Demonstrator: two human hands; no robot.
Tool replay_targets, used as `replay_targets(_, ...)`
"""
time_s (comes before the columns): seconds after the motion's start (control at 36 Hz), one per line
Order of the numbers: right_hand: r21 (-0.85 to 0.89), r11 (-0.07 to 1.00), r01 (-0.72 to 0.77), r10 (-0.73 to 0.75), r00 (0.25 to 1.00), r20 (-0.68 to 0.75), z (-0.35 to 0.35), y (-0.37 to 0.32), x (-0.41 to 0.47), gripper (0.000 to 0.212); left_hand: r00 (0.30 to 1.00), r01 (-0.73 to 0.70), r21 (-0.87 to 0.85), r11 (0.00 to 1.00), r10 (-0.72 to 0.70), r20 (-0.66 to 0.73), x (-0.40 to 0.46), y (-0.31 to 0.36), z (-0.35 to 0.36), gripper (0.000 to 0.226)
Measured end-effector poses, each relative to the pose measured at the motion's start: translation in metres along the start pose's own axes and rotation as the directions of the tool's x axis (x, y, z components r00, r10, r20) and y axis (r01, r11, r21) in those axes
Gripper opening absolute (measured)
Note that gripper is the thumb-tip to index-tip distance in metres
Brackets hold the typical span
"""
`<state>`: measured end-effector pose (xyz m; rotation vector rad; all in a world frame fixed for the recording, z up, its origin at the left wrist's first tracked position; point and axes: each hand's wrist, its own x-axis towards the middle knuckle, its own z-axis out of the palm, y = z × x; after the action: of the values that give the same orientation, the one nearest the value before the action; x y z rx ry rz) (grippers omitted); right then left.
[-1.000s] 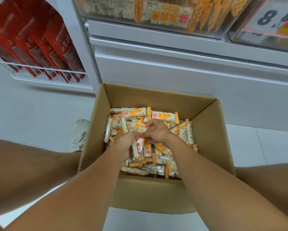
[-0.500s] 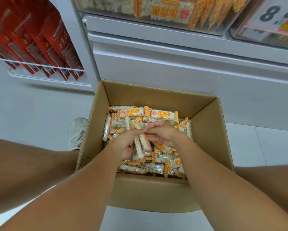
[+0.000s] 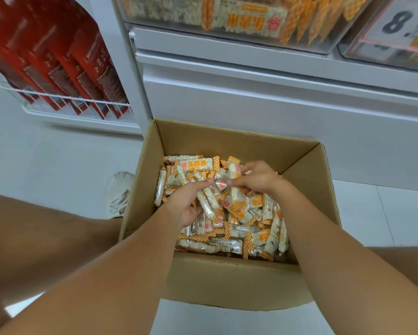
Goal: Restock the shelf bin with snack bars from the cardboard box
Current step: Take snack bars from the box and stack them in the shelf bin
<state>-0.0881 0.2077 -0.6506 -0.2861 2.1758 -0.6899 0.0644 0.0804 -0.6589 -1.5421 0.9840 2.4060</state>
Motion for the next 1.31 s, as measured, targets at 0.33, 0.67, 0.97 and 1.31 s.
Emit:
replay_targets(0.33,0.326,0.916,0.232,-0.325,0.907,0.269,-0.046,-0.049,-0.093,0.03,0.95,-0.096,0.169,0.981,0.04,0.311,-0.068,0.054,0.039,0.057)
replay_targets(0.67,-0.206,0.751,0.627,-0.587,0.777,0.226,-0.183,-0.153,-0.186,0.142,0.838,-0.345,0.531,0.774,-0.001,0.546,-0.214,0.155,0.116,0.025)
replay_targets(0.97,0.199,0.638,0.744,-0.77,0.622,0.145,-0.198,-0.173,-0.179,0.087,0.793,-0.354,0.577,0.736,-0.091,0.602,-0.226,0.221,0.134,0.028)
replay_targets(1.31,0.46,0.593,0.661,-0.744,0.668,0.0,-0.199,-0.178,-0.156,0.067,0.671,-0.413,0.417,0.81,-0.039,0.74,-0.216,0.252,0.135,0.033)
